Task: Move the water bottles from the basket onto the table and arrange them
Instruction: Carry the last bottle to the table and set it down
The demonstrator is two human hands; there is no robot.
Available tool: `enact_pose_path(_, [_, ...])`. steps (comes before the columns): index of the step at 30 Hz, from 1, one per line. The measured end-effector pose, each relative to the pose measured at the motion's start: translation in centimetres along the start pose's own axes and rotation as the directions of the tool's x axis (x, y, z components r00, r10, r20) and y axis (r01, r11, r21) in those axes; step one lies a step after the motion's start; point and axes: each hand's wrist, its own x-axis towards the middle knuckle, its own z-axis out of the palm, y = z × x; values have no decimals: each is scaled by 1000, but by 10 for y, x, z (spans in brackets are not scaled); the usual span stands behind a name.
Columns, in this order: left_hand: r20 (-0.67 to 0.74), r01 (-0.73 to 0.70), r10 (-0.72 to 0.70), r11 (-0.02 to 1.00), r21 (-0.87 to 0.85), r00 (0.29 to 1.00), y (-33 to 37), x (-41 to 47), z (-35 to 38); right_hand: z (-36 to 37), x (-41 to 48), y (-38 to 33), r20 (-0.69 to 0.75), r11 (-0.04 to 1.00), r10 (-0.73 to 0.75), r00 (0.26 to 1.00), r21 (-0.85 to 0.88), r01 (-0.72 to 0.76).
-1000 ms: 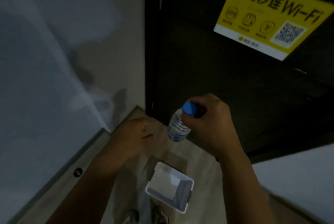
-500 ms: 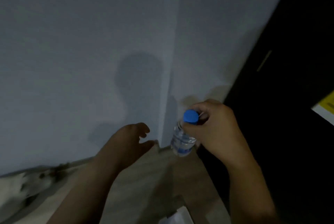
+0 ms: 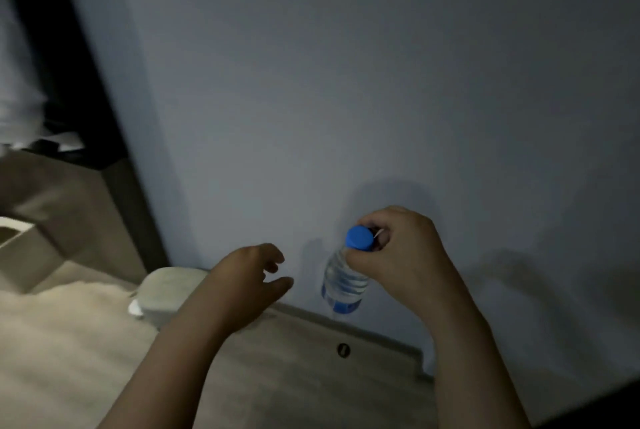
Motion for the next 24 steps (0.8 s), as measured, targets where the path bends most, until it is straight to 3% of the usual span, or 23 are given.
enact_pose_path(6, [-139, 175, -178, 984, -35, 974, -89, -37, -62, 85, 30, -77, 115, 988, -141, 983, 78, 133])
enact_pose_path(12, [-180, 360, -372, 928, -96, 911, -180, -85, -102, 175, 44, -141, 286, 973, -225, 931, 122, 198])
enact_pose_path(24, [-271, 649, -687, 726, -226, 674, -298, -127, -140, 327, 98, -227, 544, 876, -481, 687, 264, 404])
